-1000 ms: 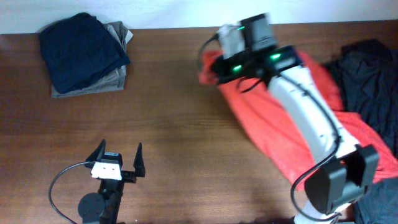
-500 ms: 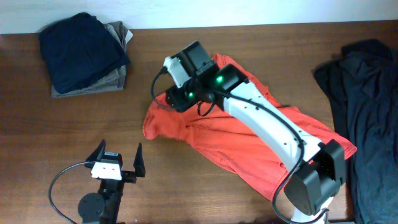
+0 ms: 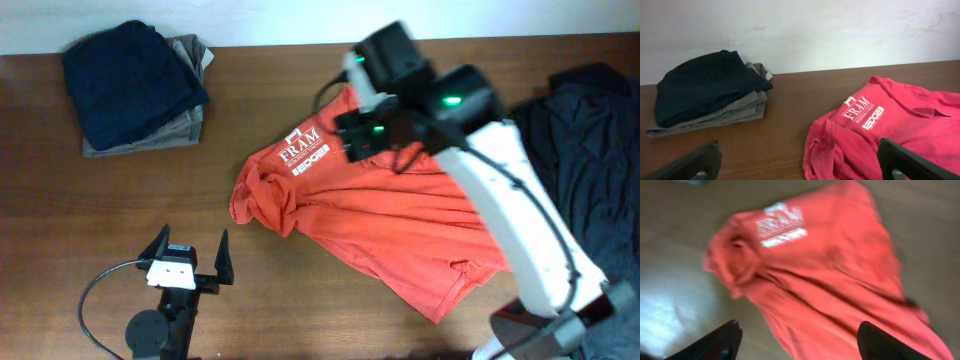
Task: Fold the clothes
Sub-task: 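Drag the orange T-shirt with the right gripper to the table center, then grasp the lower right hem of the orange T-shirt with the right gripper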
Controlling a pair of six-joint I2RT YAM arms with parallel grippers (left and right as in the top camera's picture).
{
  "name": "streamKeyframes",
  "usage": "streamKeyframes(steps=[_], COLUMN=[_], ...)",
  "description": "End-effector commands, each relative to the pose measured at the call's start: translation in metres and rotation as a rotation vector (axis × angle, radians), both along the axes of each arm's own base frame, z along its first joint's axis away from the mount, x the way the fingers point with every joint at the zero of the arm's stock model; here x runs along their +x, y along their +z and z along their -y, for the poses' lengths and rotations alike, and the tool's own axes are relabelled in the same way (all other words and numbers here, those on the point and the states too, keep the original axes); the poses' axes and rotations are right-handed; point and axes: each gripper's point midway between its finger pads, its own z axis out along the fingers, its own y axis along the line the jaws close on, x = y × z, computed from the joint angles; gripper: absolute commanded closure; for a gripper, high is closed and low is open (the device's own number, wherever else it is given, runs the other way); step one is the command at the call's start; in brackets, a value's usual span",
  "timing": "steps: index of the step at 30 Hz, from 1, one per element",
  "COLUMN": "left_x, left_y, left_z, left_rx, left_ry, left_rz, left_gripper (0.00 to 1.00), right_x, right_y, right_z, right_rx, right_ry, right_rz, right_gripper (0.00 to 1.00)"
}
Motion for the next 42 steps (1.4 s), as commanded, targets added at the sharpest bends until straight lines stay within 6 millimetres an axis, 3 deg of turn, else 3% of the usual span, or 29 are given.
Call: streamKeyframes(steps=[1, 7, 14, 21, 31, 34, 42], left_x=[0.0, 0.0, 0.0, 0.0, 0.0, 0.0, 0.0], left_y=[-0.002, -0.002, -0.002, -0.002, -0.002, -0.002, -0.002], left_z=[-0.001, -0.001, -0.001, -0.001, -0.001, -0.001, -0.001], left_rx=[0.009, 0.009, 0.009, 0.009, 0.009, 0.009, 0.009], left_ry=[0.006, 0.006, 0.006, 0.006, 0.006, 0.006, 0.006], left_rz=[0.002, 0.002, 0.002, 0.002, 0.002, 0.002, 0.002], left_gripper=[0.01, 0.01, 0.01, 0.01, 0.01, 0.01, 0.01], right_x=[-0.006, -0.057, -0.096, -0.139, -0.187, -0.193, -0.222], right_y=[0.022, 0.029, 0.01, -0.039, -0.149, -0.172, -0.223], right_z=[0.048, 0.105, 0.108, 0.139, 0.125, 0.117, 0.126], right_rx=[-0.001, 0.012, 0.042, -0.013, 0.029, 0.05, 0.01], right_ry=[-0.219, -0.449, -0.446, -0.683, -0.691, -0.688, -0.868], right_rz=[0.023, -0.099, -0.19, -0.246, -0.47, -0.536, -0.641], right_gripper=[0.19, 0.09, 0.0, 0.01, 0.01, 0.01, 0.01])
